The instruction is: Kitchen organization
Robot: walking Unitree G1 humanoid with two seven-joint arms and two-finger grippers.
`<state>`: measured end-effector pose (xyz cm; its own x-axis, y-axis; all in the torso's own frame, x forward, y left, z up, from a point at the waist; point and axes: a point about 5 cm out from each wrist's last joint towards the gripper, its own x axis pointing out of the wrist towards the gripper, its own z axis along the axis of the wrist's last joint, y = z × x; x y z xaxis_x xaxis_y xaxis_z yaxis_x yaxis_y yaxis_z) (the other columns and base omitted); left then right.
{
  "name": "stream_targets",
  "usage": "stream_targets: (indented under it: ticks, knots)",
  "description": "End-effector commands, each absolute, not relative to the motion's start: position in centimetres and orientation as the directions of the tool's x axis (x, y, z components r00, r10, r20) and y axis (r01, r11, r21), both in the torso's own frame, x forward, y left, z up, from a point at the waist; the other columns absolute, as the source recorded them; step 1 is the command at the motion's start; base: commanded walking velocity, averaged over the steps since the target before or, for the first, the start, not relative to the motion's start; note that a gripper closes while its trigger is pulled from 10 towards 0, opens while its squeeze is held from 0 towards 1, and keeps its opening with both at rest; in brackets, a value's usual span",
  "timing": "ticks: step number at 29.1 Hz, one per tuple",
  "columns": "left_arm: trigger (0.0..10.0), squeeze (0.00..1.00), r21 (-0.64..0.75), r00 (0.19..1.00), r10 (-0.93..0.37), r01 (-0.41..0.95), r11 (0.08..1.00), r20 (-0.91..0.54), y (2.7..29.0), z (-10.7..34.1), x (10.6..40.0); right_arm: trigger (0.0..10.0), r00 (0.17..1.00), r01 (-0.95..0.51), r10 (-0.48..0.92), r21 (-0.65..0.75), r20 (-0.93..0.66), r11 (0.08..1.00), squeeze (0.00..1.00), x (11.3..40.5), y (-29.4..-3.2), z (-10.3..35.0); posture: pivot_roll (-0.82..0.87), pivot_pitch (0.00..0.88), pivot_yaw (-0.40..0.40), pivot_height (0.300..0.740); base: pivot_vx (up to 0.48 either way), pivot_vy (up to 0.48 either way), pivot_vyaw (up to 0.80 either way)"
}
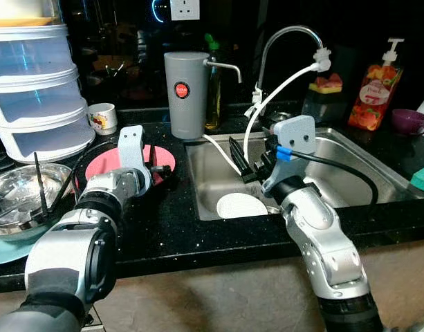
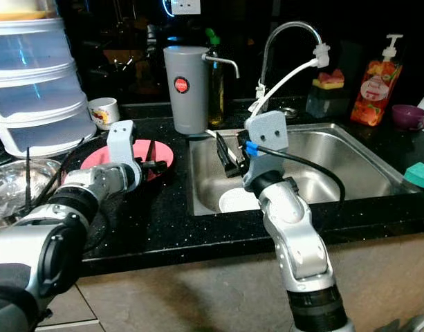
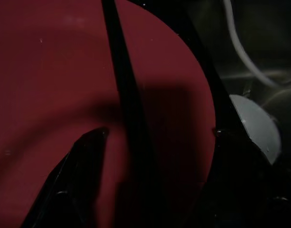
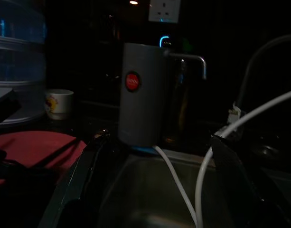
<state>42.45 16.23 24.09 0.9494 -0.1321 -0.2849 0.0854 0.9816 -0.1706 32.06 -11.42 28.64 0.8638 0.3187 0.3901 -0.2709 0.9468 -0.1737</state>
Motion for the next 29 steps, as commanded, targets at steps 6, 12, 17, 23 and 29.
stream_targets:
  ticks: [6, 12, 17, 23, 29]
  knots:
    - [0.0, 0.0, 0.022, 0.942, -0.001, 0.009, 1.0, -0.335, 17.5, 22.5, 42.2, 10.0, 0.877, -0.245, 0.288, -0.157, 0.385, 0.957, 0.0, 31.4, -11.7, 28.2, 0.01, 0.087, 0.082, 0.74, 0.0, 0.0, 0.0]
    - [0.0, 0.0, -0.035, 0.941, 0.009, -0.022, 0.999, -0.338, 17.9, 22.3, 42.1, 10.0, 0.878, -0.243, 0.284, -0.152, 0.385, 0.958, 0.0, 31.5, -11.9, 28.3, 0.02, 0.089, 0.073, 0.74, 0.0, 0.0, 0.0]
    - [0.0, 0.0, -0.087, 0.941, 0.007, -0.039, 0.995, -0.34, 18.2, 22.3, 42.1, 10.0, 0.878, -0.243, 0.283, -0.148, 0.386, 0.959, 0.0, 31.6, -11.9, 28.4, 0.03, 0.091, 0.066, 0.74, 0.0, 0.0, 0.0]
    - [10.0, 0.0, -0.129, 0.947, 0.0, -0.043, 0.991, -0.322, 18.3, 22.8, 42.2, 10.0, 0.879, -0.244, 0.281, -0.143, 0.386, 0.959, 0.0, 31.6, -11.8, 28.4, 0.03, 0.091, 0.066, 0.74, 0.0, 0.0, 0.0]
    - [10.0, 0.0, 0.197, 0.969, -0.247, 0.238, 0.951, 0.025, 14.1, 29.7, 42.8, 10.0, 0.882, -0.222, 0.254, -0.126, 0.396, 0.967, 0.0, 31.7, -12.4, 28.7, 0.02, 0.091, 0.062, 0.74, 0.0, 0.0, 0.0]
